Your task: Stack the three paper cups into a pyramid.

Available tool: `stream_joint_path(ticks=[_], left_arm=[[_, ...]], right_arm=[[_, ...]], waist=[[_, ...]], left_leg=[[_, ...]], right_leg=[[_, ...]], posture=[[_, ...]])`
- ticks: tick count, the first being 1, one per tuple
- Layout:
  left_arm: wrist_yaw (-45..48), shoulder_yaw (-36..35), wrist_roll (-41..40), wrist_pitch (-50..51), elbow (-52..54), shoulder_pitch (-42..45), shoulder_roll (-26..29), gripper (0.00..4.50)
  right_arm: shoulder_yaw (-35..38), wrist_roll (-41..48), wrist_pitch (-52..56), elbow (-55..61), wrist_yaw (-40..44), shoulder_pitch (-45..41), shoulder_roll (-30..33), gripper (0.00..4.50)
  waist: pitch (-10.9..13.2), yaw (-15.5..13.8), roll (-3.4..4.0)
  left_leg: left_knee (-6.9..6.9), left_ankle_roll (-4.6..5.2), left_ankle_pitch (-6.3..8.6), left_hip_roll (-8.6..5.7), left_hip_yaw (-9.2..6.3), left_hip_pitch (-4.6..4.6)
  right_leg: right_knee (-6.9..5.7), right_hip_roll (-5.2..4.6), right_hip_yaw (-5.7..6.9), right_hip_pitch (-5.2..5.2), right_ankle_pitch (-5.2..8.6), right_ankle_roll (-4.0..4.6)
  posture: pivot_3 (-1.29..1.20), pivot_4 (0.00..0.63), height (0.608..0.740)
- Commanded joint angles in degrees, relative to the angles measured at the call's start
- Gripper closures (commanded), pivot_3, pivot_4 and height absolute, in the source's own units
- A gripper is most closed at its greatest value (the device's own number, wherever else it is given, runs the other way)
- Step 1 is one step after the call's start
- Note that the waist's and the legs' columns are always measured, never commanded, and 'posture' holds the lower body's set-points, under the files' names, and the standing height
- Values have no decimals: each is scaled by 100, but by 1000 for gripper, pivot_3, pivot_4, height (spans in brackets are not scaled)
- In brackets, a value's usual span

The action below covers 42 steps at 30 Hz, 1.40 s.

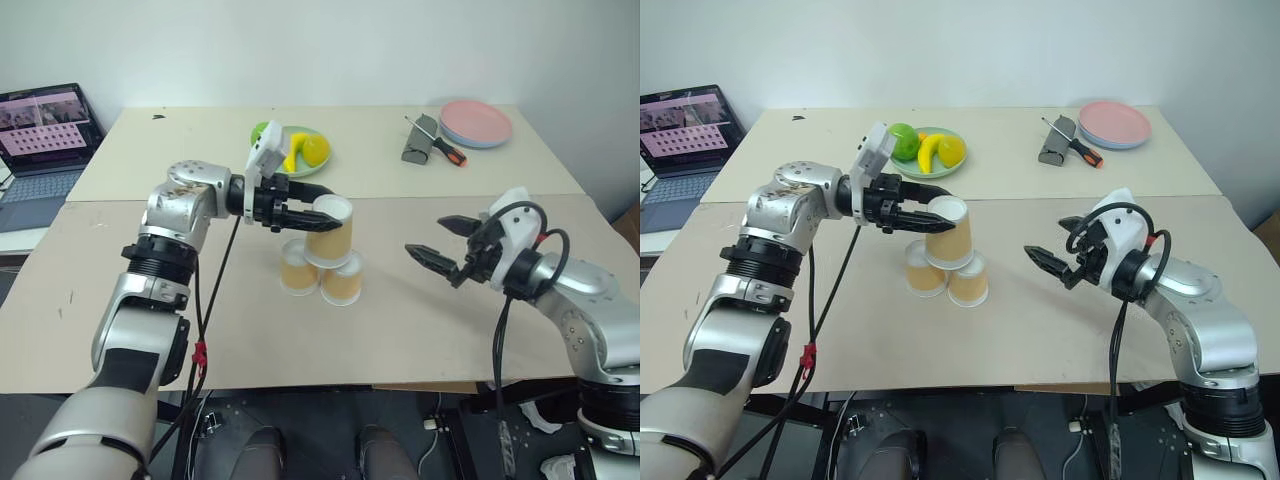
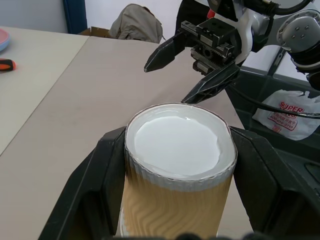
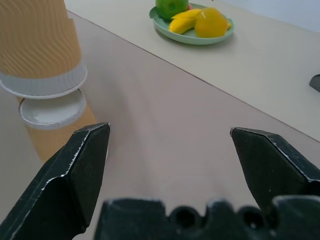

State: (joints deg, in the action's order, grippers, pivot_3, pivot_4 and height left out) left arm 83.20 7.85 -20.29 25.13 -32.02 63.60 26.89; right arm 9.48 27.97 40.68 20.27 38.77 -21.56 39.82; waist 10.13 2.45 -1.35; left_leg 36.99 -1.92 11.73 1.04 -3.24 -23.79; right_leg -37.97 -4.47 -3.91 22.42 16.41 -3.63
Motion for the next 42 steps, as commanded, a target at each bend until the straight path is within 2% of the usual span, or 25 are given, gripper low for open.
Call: stream_joint_path(ticks=[1, 15, 33, 35, 36, 37, 38, 42], left_arm=[[-14, -137, 8, -78, 144, 44, 66, 1900], [22, -144, 31, -74, 213, -69, 151, 1900], [-20, -122, 102, -136, 246, -182, 203, 1900], [-50, -137, 103, -148, 224, -170, 196, 893], [-84, -147, 113, -169, 220, -164, 193, 752], [-107, -156, 122, -184, 218, -161, 190, 198], [-118, -168, 120, -191, 224, -154, 191, 31], [-194, -313, -33, 6, 222, -49, 186, 31]], right_arm=[[134, 195, 26, 283, 106, -114, 129, 0], [233, 900, 227, 589, 370, -105, 220, 0], [188, 989, 197, 544, 341, -83, 317, 0], [179, 972, 185, 526, 330, -86, 319, 0], [178, 971, 181, 525, 327, -87, 318, 0], [177, 970, 179, 524, 325, -87, 318, 0], [175, 969, 172, 526, 328, -83, 318, 0], [135, 941, 149, 489, 331, -88, 299, 0]], waist=[[0, -1, 0], [0, -2, 0], [0, 2, 0], [0, 2, 0], [0, 2, 0], [0, 0, 0], [0, -1, 0], [0, 0, 0]], left_leg=[[0, 0, 0, 0, 0, 0], [2, 0, 0, 0, -1, 0], [3, 0, 0, 1, -1, 1], [3, 0, 0, 1, -1, 1], [3, 0, 0, 1, -1, 1], [3, 0, 0, 0, -1, 1], [3, 0, 0, 0, -1, 1], [3, 0, 0, 0, -1, 0]], right_leg=[[0, 0, 0, 0, 0, 0], [-1, 0, 0, -1, 0, 0], [-2, 1, 0, -1, 0, 0], [-2, 1, 0, -1, 0, 0], [-2, 1, 0, -1, 0, 0], [-2, 1, 0, -1, 0, 0], [-2, 1, 0, -1, 0, 0], [-2, 0, 0, -1, 0, 0]], posture=[[0, 150, 740], [0, 150, 740], [0, 150, 740], [0, 150, 740], [0, 150, 740], [0, 150, 740], [0, 150, 740], [0, 150, 740]])
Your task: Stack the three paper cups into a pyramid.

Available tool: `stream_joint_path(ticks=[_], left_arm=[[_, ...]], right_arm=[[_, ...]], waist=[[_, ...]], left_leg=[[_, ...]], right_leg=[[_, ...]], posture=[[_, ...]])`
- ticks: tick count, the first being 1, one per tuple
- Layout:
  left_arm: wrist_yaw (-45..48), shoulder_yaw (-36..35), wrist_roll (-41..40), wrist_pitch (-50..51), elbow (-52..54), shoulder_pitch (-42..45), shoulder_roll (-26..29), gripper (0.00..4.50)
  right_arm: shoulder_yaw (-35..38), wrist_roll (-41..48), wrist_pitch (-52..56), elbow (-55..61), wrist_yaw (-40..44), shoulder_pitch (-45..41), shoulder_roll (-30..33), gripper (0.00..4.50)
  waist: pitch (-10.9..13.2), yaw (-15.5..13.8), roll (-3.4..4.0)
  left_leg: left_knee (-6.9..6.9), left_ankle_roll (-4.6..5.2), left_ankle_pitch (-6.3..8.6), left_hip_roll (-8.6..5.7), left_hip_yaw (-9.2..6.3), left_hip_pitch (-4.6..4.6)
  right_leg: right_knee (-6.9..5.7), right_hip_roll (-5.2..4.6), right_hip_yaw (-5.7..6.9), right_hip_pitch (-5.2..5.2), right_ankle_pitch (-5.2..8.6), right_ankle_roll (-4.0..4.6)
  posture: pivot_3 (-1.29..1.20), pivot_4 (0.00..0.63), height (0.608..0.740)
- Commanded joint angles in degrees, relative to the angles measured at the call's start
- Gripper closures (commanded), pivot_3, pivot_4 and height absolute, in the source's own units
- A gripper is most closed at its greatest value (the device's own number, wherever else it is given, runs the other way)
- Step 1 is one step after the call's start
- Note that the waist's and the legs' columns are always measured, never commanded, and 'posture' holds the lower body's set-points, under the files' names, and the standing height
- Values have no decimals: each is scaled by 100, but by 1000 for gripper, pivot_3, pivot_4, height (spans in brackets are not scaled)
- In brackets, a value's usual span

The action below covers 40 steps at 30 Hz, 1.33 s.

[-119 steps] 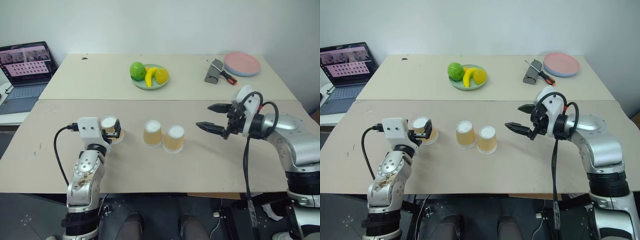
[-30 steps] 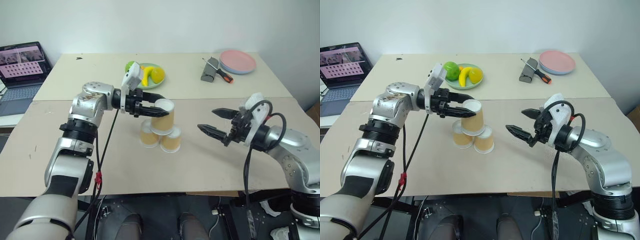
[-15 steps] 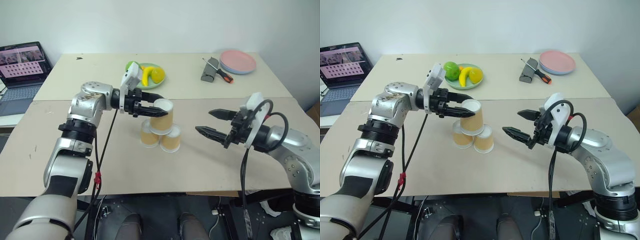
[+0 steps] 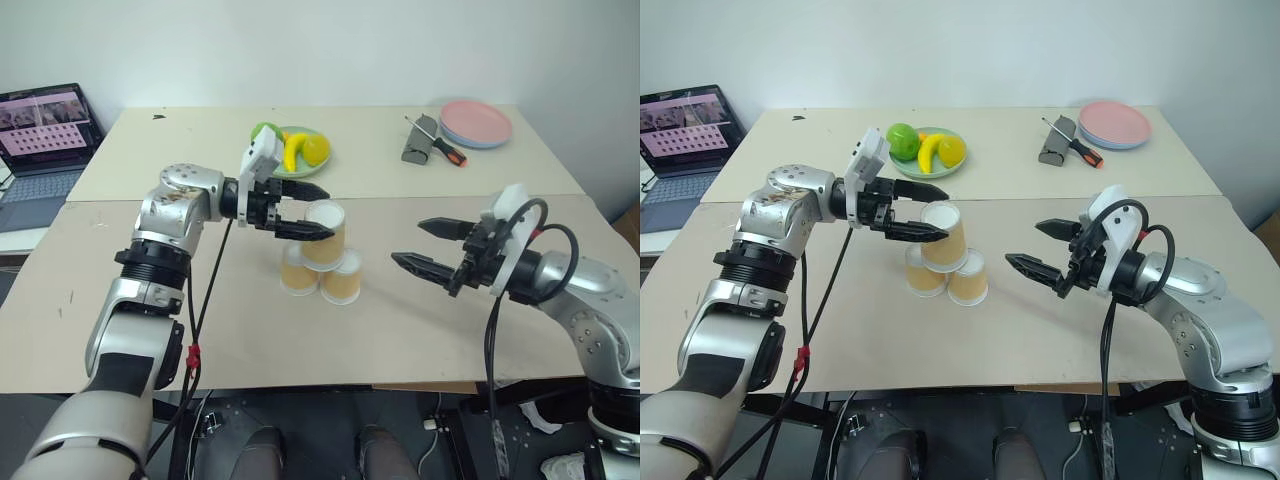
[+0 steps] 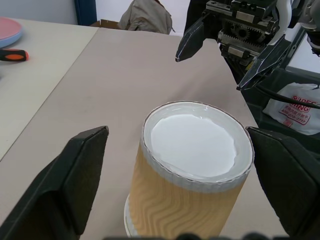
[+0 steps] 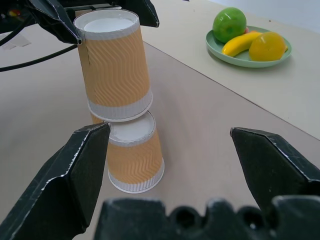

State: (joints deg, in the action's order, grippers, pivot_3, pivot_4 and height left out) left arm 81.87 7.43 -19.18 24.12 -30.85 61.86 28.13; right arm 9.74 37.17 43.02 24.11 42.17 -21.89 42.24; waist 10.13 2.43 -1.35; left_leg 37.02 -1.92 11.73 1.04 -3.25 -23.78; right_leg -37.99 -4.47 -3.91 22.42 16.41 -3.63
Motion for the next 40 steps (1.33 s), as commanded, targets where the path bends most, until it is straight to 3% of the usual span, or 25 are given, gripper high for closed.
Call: stream_joint_path(ticks=[1, 7, 10, 13, 18, 25, 33, 40], left_arm=[[-72, -294, -164, 147, 120, 146, 73, 31], [-82, -635, -502, 655, 479, 275, 275, 31], [-488, -1241, -1055, 1366, 757, 421, 371, 31], [-1754, -2068, -1285, 1470, 945, 358, 310, 31], [-4702, -3212, -684, 866, 1502, -464, 108, 31], [-7038, -4240, 67, 240, 2190, -2420, 119, 31], [-7757, -4603, 368, -969, 2105, -3998, -189, 31], [-7876, -4503, 232, -1481, 2084, -4326, -419, 31]], right_arm=[[101, 18, -87, 102, -8, -56, 52, 0], [43, 7, -107, 47, 29, -84, 28, 0], [43, 13, -101, 58, 50, -73, 44, 0], [87, 2, -92, 79, 15, -27, 56, 0], [106, -286, -128, -121, -314, -16, 21, 0], [-97, -2006, -633, -2091, -2165, -802, -350, 0], [-43, -2773, -1752, -3634, -3209, -1163, -1236, 0], [49, -2828, -2618, -4807, -3310, -1355, -1571, 0]], waist=[[0, 4, 0], [0, 8, 0], [0, 7, 0], [0, 9, 0], [-2, 14, 1], [-4, 0, -4], [-9, -91, -11], [-12, -140, -16]], left_leg=[[0, 0, 0, 0, 0, 0], [0, 0, 0, 0, 0, 0], [0, 0, 0, 1, -2, 0], [1, 0, 0, 1, -3, 0], [0, 0, 0, 1, -3, 20], [-3, -1, 0, 2, 2, 22], [-6, -5, -2, -7, 9, 2], [-9, -13, -7, -10, 9, 6]], right_leg=[[0, 0, 0, 0, 0, 0], [0, 0, 0, 0, 0, 0], [0, 1, 0, 1, 0, 0], [0, 0, 0, 0, 0, 0], [-7, -2, -6, -7, 0, 0], [-10, -3, -13, -1, -2, 3], [-8, -19, -9, 15, -3, 5], [-7, -22, -5, 7, -4, 6]], posture=[[0, 150, 740], [0, 150, 740], [0, 150, 740], [0, 150, 740], [0, 150, 740], [0, 150, 740], [0, 150, 740], [0, 150, 740]])
